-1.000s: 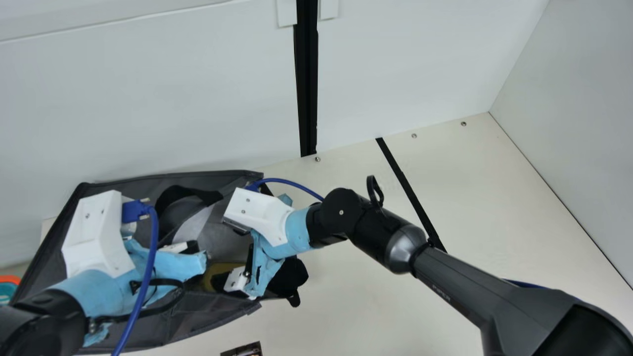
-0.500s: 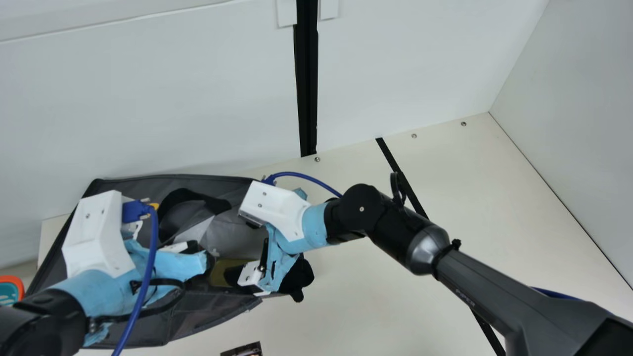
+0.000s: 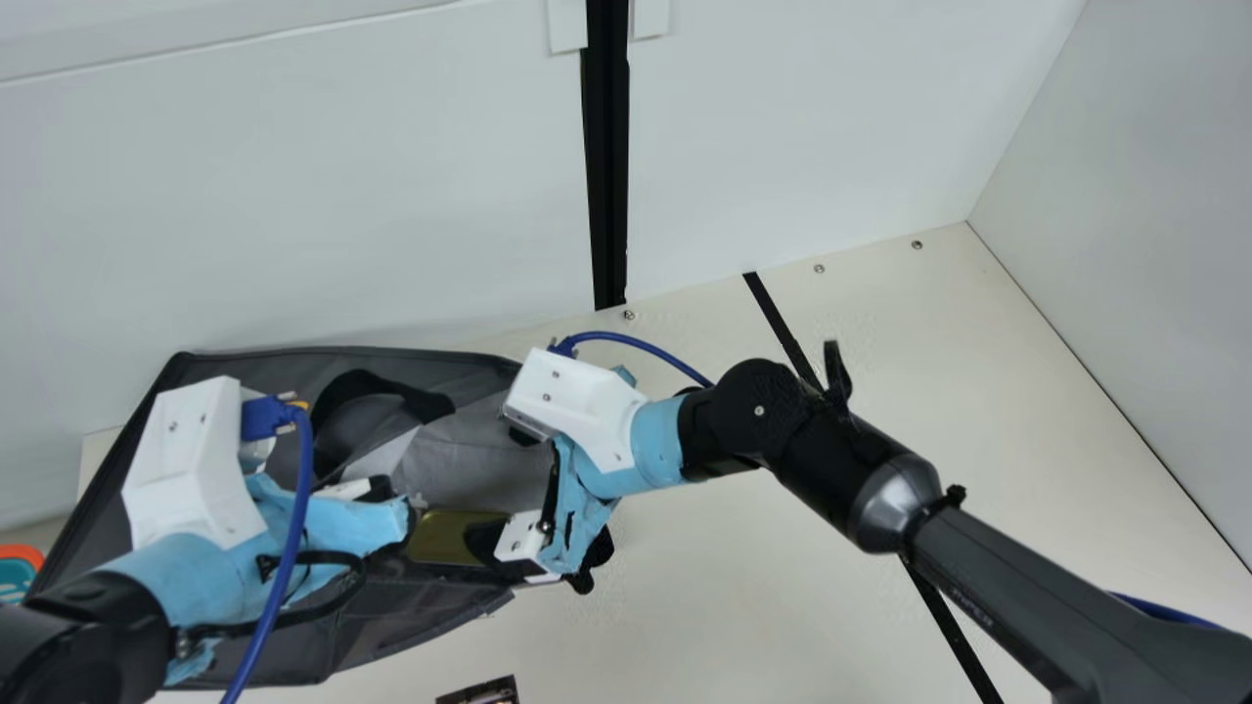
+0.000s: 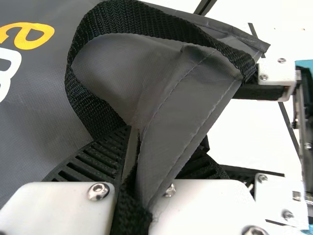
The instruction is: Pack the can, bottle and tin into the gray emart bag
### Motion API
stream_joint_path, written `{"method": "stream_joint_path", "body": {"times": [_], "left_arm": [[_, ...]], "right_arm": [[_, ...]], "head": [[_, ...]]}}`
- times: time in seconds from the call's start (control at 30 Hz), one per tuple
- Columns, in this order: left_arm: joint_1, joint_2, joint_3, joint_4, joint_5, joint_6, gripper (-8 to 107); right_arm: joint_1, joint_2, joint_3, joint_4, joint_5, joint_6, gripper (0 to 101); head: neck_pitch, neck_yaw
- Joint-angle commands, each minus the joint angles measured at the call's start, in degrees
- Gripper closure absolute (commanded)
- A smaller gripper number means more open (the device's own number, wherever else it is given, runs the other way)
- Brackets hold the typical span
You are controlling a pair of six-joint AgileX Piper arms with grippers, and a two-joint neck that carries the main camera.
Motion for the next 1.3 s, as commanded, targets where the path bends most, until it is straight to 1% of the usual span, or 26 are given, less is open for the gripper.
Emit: {"method": "stream_joint_path", "body": {"times": [0.0,0.17,0.47,1.27], "left_arm": [[0.0,0.0,0.0,0.0,0.0,0.0,89],[0.0,0.0,0.0,0.0,0.0,0.0,89],[0.0,0.0,0.0,0.0,0.0,0.0,89],[0.0,0.0,0.0,0.0,0.0,0.0,89]], "right_arm": [[-0.23,-0.5,0.2,-0.02,0.2,0.21,10],[-0.94,-2.18,0.92,-0.54,0.25,0.9,10],[-2.36,-5.44,2.37,-2.73,-0.7,3.33,10],[-6.62,-14.05,4.71,-11.98,-3.25,12.21,10]], "head": [[-1.3,-0.05],[-1.3,-0.05],[-1.3,-0.05],[-1.3,-0.05]]}}
